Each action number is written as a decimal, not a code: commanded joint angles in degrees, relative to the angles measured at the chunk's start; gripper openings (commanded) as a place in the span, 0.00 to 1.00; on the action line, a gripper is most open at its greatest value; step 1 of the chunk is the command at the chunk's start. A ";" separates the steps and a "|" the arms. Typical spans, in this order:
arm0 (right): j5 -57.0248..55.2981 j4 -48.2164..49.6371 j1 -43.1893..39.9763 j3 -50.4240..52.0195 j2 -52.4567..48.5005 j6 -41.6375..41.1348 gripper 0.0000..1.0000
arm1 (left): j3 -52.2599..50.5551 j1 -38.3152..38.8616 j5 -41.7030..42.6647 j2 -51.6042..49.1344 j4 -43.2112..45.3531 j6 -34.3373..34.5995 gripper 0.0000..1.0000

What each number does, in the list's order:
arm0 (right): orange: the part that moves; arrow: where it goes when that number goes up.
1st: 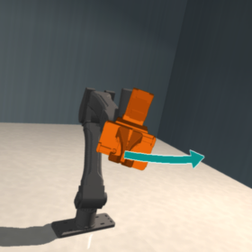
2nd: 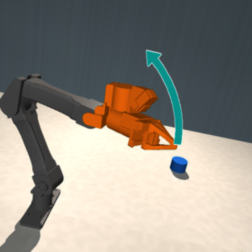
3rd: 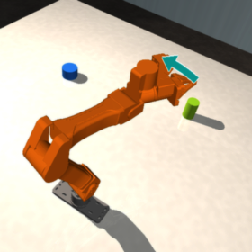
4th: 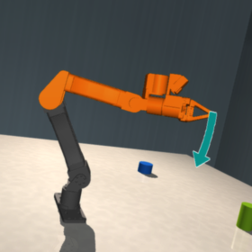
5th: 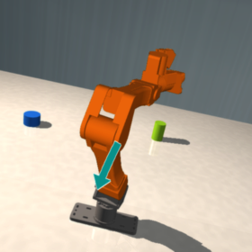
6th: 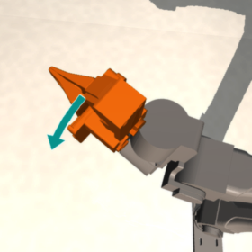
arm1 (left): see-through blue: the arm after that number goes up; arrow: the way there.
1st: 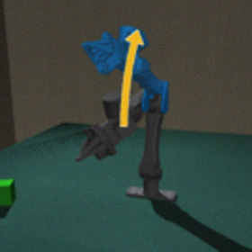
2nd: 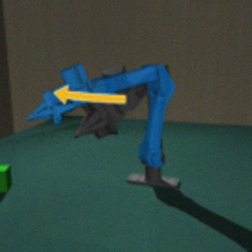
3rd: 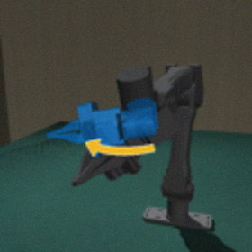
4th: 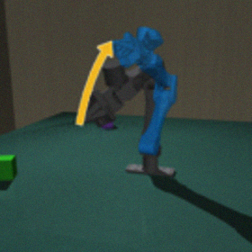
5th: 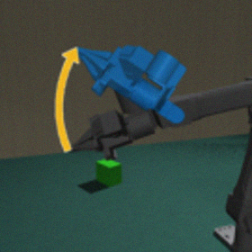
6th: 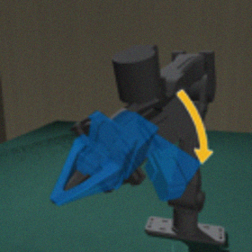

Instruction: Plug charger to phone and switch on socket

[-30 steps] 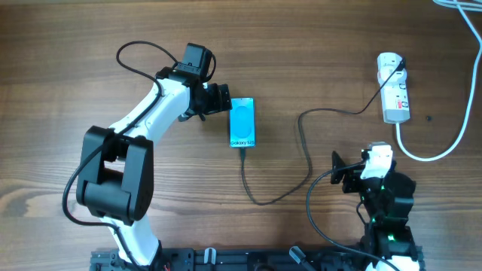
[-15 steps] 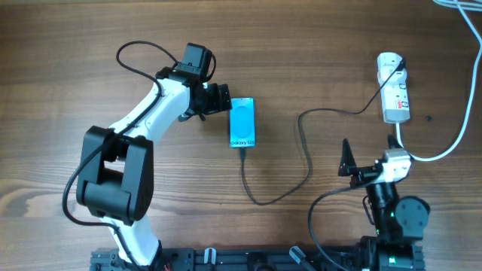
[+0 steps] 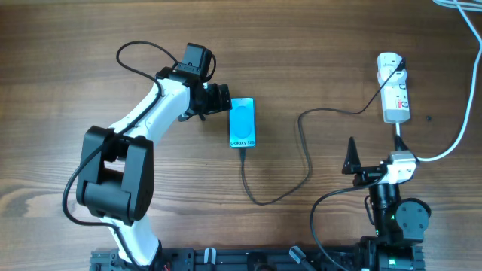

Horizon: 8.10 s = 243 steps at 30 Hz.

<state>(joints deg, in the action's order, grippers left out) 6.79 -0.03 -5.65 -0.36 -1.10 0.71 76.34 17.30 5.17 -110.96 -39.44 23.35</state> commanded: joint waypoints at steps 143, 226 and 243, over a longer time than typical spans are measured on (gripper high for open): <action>-2.69 0.11 1.36 0.07 0.83 -1.07 1.00 | -76.02 -16.06 -5.90 110.79 35.21 -18.64 1.00; -2.69 0.11 1.36 0.07 0.83 -1.07 1.00 | -76.02 -16.06 -5.90 110.79 35.23 -18.64 1.00; -2.69 0.11 1.36 0.07 0.83 -1.07 1.00 | -76.02 -16.06 -5.90 110.79 35.23 -18.64 1.00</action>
<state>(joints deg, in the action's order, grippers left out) 4.86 -0.03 -4.54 -0.36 -0.84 0.27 0.56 0.86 -0.38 -0.80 -4.12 5.78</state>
